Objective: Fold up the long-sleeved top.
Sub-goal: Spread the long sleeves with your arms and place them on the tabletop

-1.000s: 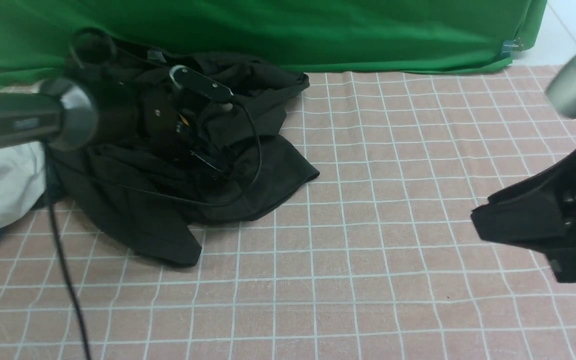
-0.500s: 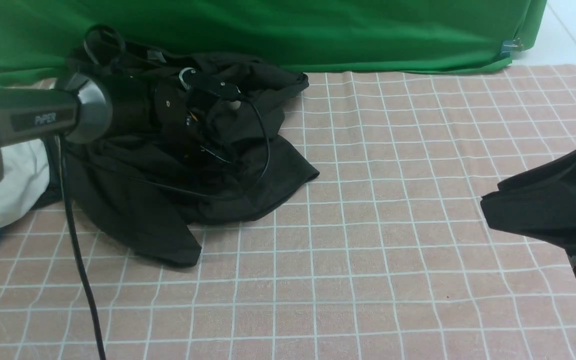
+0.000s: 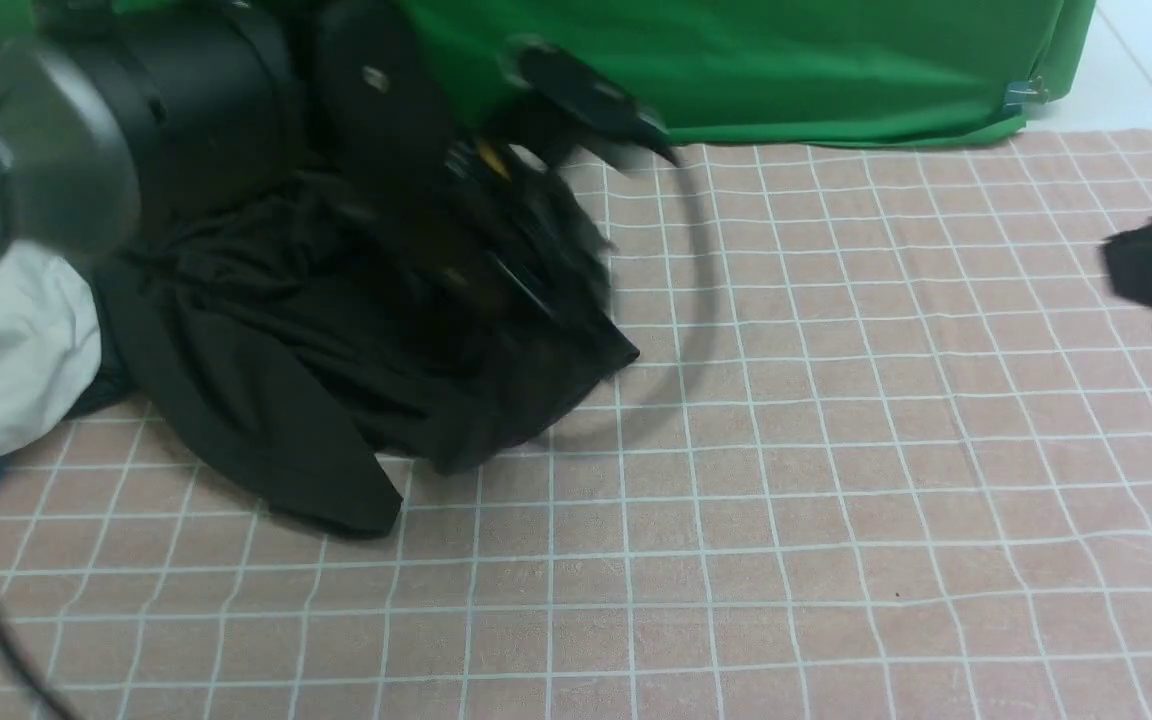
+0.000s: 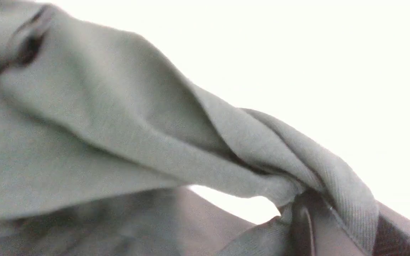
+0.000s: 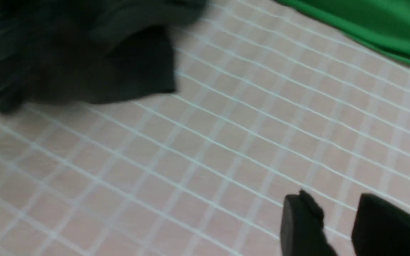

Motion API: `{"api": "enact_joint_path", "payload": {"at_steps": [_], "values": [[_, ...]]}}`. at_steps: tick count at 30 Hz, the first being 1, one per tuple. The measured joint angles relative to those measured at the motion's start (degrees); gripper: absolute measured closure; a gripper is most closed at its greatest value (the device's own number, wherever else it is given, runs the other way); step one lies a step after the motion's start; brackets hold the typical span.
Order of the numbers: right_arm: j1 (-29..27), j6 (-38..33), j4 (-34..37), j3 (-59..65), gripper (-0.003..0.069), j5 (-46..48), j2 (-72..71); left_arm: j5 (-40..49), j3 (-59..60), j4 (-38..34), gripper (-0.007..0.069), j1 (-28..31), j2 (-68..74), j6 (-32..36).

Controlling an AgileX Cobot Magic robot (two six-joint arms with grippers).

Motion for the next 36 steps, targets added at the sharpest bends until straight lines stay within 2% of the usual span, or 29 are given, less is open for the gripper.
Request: {"api": "enact_joint_path", "payload": {"at_steps": [5, 9, 12, 13, 14, 16, 19, 21, 25, 28, 32, 36], "values": [[-5.51, 0.7, -1.27, 0.0, 0.0419, 2.09, 0.0, 0.67, 8.42, 3.69, 0.0573, -15.42, -6.69, -5.8], [-6.21, 0.4, 1.79, 0.0, 0.0419, 2.49, 0.21, 1.82, 14.9, 5.18, 0.0573, -22.5, -11.64, -11.09], [-6.21, -2.67, 7.19, 0.0, 0.0419, 2.49, 1.28, 3.12, 18.23, 5.97, 0.0573, -23.31, -14.67, -14.08], [-6.21, -6.35, 13.44, 0.0, 0.0418, 2.49, 2.83, 3.66, 20.72, 7.02, 0.0573, -23.38, -17.52, -16.13], [-6.21, -7.34, 15.04, 0.0, 0.0418, 2.49, 3.32, 3.71, 21.35, 7.52, 0.0573, -23.38, -18.16, -16.89], [-6.15, -12.98, 25.27, 0.0, 0.0417, 2.15, 7.41, 3.77, 25.08, 8.84, 0.0573, -23.38, -21.53, -18.94], [-4.87, -15.81, 30.71, -0.06, 0.0385, -0.16, 13.74, 3.77, 28.79, 8.99, 0.0573, -23.38, -24.23, -20.06], [-2.83, -15.89, 31.63, -0.19, 0.0344, -2.29, 18.4, 3.69, 30.62, 8.99, 0.0573, -23.38, -24.96, -21.44], [2.7, -15.16, 31.63, -3.31, 0.02, -7.13, 30.52, 2.37, 33.26, 8.94, 0.0573, -23.38, -25.11, -22.37], [3.98, -13.38, 29.33, -7.36, 0.0161, -9.9, 37.68, 0.45, 33.5, 8.69, 0.0573, -23.38, -25.11, -22.44], [4.15, -8.38, 22.38, -15.23, 0.017, -13.3, 48.75, -2.6, 33.52, 8.53, 0.0573, -23.38, -25.11, -22.44], [4.15, -7.08, 21.77, -19.81, 0.0197, -13.27, 55.09, -4.93, 33.69, 8.03, 0.0573, -23.38, -25.11, -22.47]]}}
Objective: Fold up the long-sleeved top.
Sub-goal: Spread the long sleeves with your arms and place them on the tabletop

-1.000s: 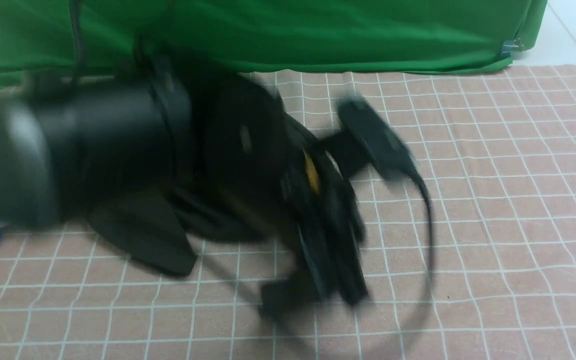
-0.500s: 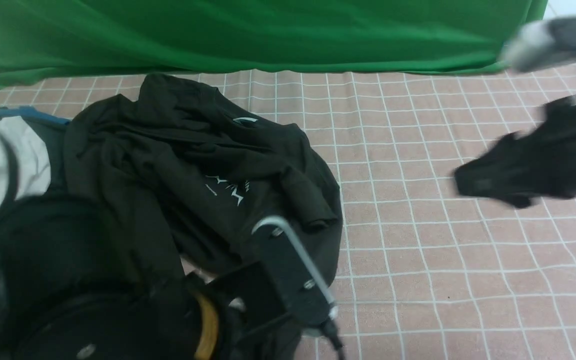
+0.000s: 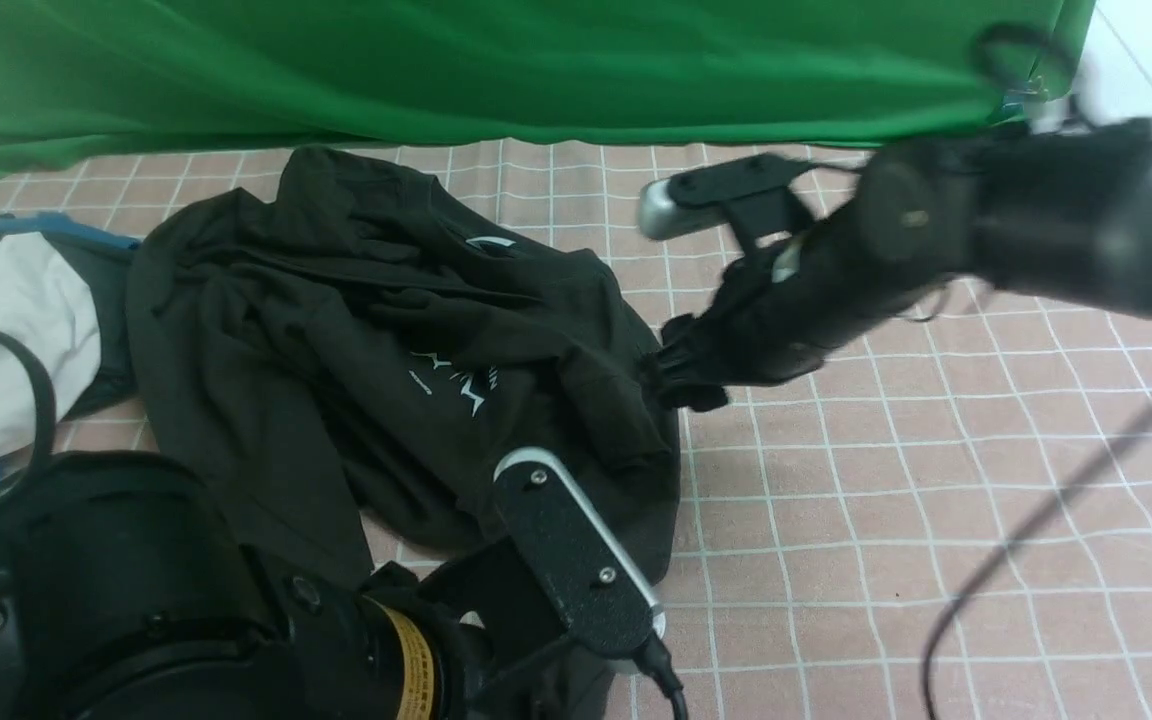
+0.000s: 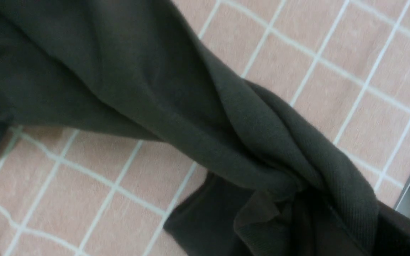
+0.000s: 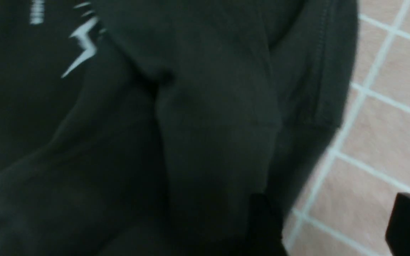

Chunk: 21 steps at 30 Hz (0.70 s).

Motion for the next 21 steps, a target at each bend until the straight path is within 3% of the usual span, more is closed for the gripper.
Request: {"api": "enact_joint_path", "payload": {"at_steps": [11, 13, 20, 21], "values": [[0.04, 0.75, -0.39, -4.21, 0.0231, -1.47, 9.23, -1.62, 0.0, -0.57, 0.0573, 0.0, 0.0, 0.0], [0.04, 0.4, -0.52, -4.36, 0.0272, -2.55, 9.97, -1.62, 0.0, -0.57, 0.0573, 0.0, 0.0, 0.0], [0.04, -1.53, 0.92, -4.59, 0.0573, -4.16, 10.43, -1.62, 0.0, 0.75, 0.0573, 0.0, 0.0, 0.0], [0.04, -1.78, 0.92, -4.59, 0.058, -4.02, 10.37, -1.62, 0.0, 0.8, 0.0573, 0.0, 0.0, 0.0]]}}
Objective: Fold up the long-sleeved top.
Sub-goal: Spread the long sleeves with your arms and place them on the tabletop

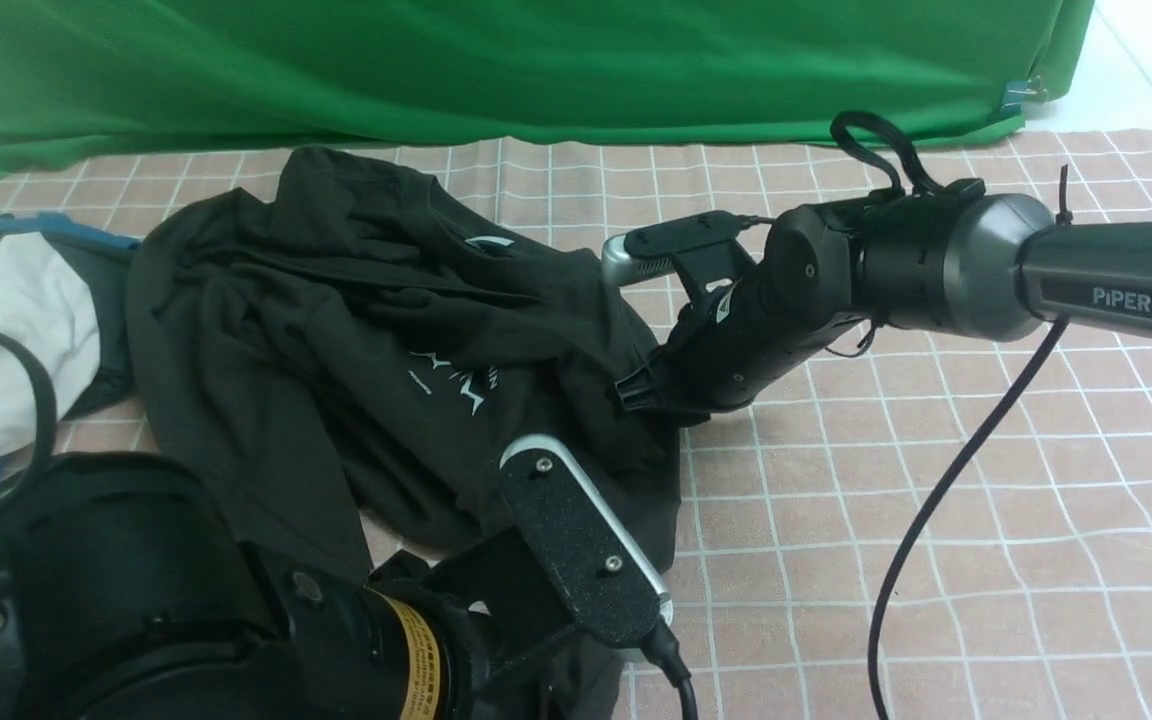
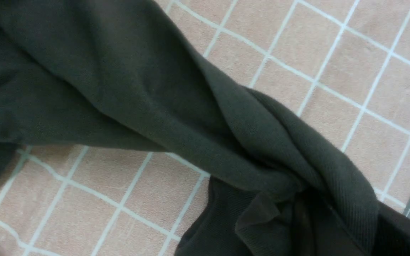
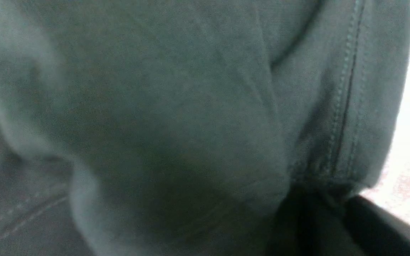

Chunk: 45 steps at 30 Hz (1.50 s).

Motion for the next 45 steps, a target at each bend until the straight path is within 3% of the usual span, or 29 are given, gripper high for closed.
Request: {"api": "enact_joint_path", "payload": {"at_steps": [3, 9, 12, 17, 22, 25, 28, 31, 32, 35, 37, 40, 41, 45], "values": [[-0.35, -1.76, -1.67, 0.11, 0.0626, 2.94, -2.79, -0.11, 0.0, 0.82, 0.0573, -0.02, -0.04, 0.15], [-4.05, -0.71, -11.3, 0.2, 0.0627, 11.51, -17.05, -4.84, -1.77, -0.63, 0.0573, -0.07, 0.02, 2.23], [-10.23, 1.16, -17.01, 0.2, 0.0627, 18.61, -28.6, -9.2, -6.43, -9.08, 0.0573, -0.07, 1.27, 11.08], [-20.63, 1.73, -18.99, 0.2, 0.0627, 25.96, -38.2, -10.52, -13.84, -18.74, 0.0573, -0.85, 7.87, 21.35], [-28.54, 1.88, -19.34, 0.2, 0.0627, 28.41, -40.76, -10.77, -22.39, -20.35, 0.0573, -6.03, 18.65, 25.02], [-29.94, 1.88, -19.34, 0.2, 0.0627, 28.74, -40.76, -10.02, -26.47, -20.78, 0.0569, -7.86, 23.53, 25.45], [-30.41, 1.88, -19.34, 0.31, 0.0627, 28.82, -40.58, -7.43, -31.97, -20.91, 0.0528, -9.1, 30.07, 25.96], [-30.41, 1.46, -18.56, 0.31, 0.0627, 28.76, -40.51, -3.54, -36.37, -20.58, 0.0399, -9.14, 34.82, 26.0], [-30.41, 1.2, -18.19, 0.31, 0.0627, 28.76, -40.48, -2.51, -37.15, -20.19, 0.035, -9.07, 35.67, 26.0], [-30.41, 0.46, -17.77, 0.31, 0.0627, 28.59, -40.25, 1.92, -38.99, -16.93, 0.0067, -7.56, 36.96, 26.0], [-30.41, 0.35, -17.66, 0.31, 0.0627, 28.53, -40.25, 4.95, -39.94, -15.42, -0.0007, -6.57, 36.27, 25.83], [-30.41, 0.32, -17.6, 0.31, 0.0627, 28.4, -40.25, 9.73, -40.78, -12.79, -0.0046, -5.57, 34.59, 24.25], [-30.41, 0.27, -17.6, 0.31, 0.0627, 28.35, -40.25, 14.09, -41.03, -7.8, -0.0058, -4.8, 32.34, 21.41], [-30.41, 0.27, -17.33, 0.31, 0.0627, 28.35, -40.25, 20.22, -39.35, 0.65, 0.0002, -2.92, 28.19, 18.15]]}}
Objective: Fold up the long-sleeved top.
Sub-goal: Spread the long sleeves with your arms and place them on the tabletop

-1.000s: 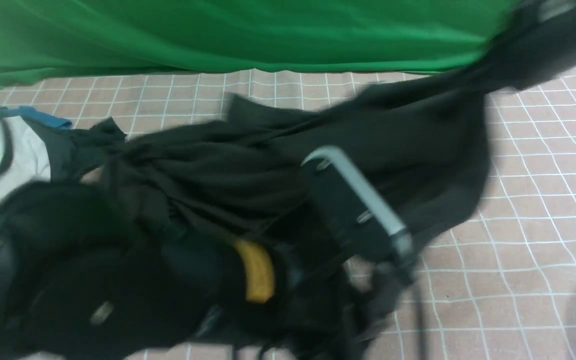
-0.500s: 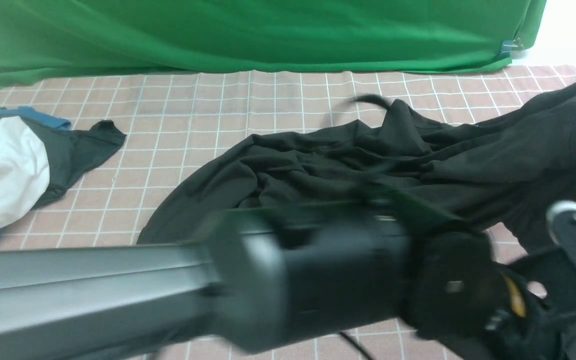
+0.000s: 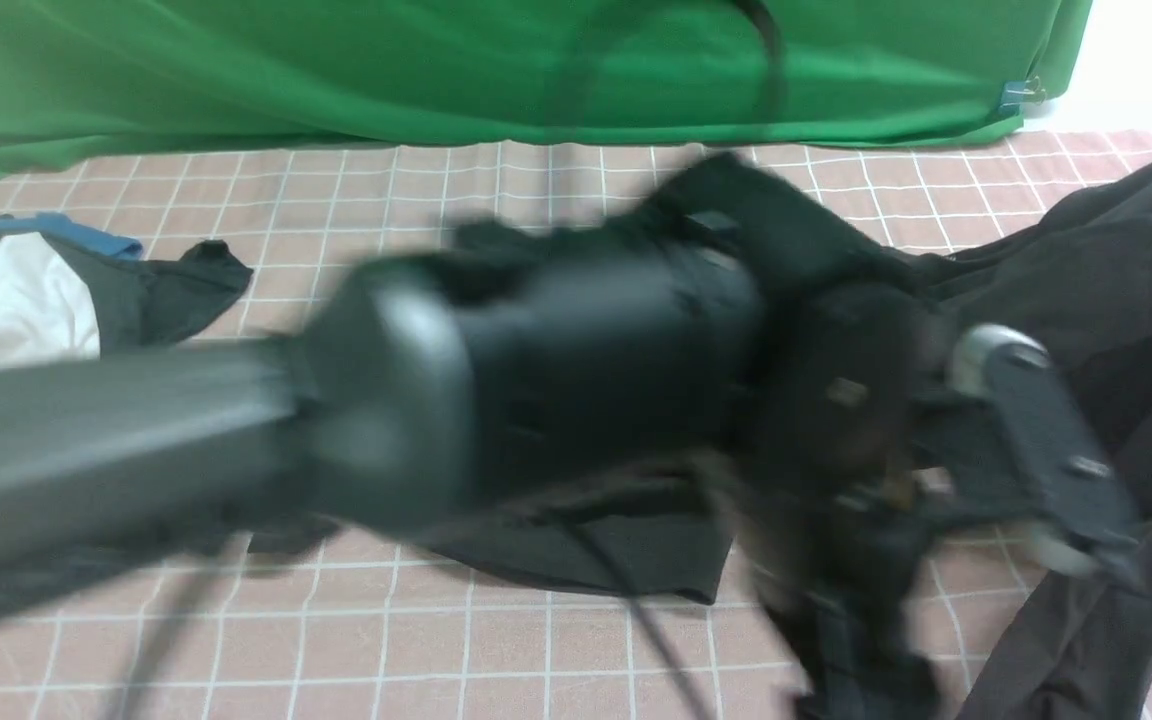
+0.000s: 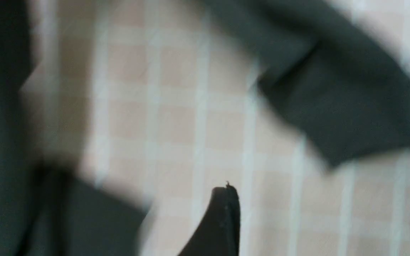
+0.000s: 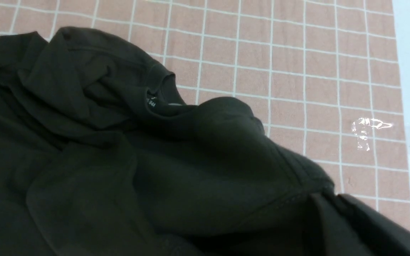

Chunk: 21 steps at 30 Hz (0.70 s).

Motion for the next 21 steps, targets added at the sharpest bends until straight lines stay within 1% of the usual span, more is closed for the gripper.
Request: {"api": "enact_joint_path", "payload": {"at_steps": [1, 3, 4, 5, 7, 8, 11, 15, 16, 17, 19, 21], "values": [[0.0, 0.0, 0.41, 0.0, 0.0627, 0.0, 0.0, 0.41, 2.77, 1.46, 0.0068, 1.75, -1.52, -0.33], [0.0, -0.02, 0.63, 0.0, 0.0627, -0.13, 0.0, -1.56, 6.35, 0.87, 0.0156, 4.69, -2.38, 0.47], [0.0, -0.15, 0.74, 0.0, 0.0627, -0.24, 0.0, -5.25, 9.75, -0.9, 0.0233, 6.82, -2.27, 2.32], [0.0, -0.16, 0.8, 0.0, 0.0627, -0.24, 0.0, -7.21, 11.14, -1.91, 0.0263, 8.26, -1.96, 3.23], [0.0, -0.33, 0.87, 0.0, 0.0627, -0.31, 0.0, -14.73, 14.98, -5.34, 0.0335, 12.04, -0.27, 5.19], [0.0, -0.34, 0.91, 0.0, 0.0627, -0.33, 0.0, -16.88, 15.55, -6.01, 0.0342, 13.56, 0.74, 5.38], [0.0, -0.46, 1.34, 0.0, 0.0627, -0.56, 0.0, -22.7, 15.99, -7.92, 0.0326, 16.8, 3.43, 6.12], [0.0, -1.73, 2.54, 0.0, 0.0627, -1.68, 0.0, -26.04, 15.99, -11.75, 0.0223, 17.67, 6.21, 9.2], [0.0, -1.73, 2.62, 0.0, 0.0627, -1.68, 0.0, -26.13, 15.99, -12.07, 0.0211, 17.67, 6.49, 9.76], [0.0, -2.48, 3.39, 0.0, 0.0627, -2.15, 0.0, -26.72, 15.99, -14.34, 0.0168, 17.37, 7.49, 11.9], [0.0, -3.17, 3.74, 0.0, 0.0627, -2.39, 0.0, -27.83, 15.99, -16.18, 0.013, 17.11, 8.31, 13.94], [0.0, -3.64, 4.19, 0.0, 0.0627, -2.65, 0.0, -31.61, 15.99, -17.08, 0.0086, 16.73, 10.04, 16.06]]}}
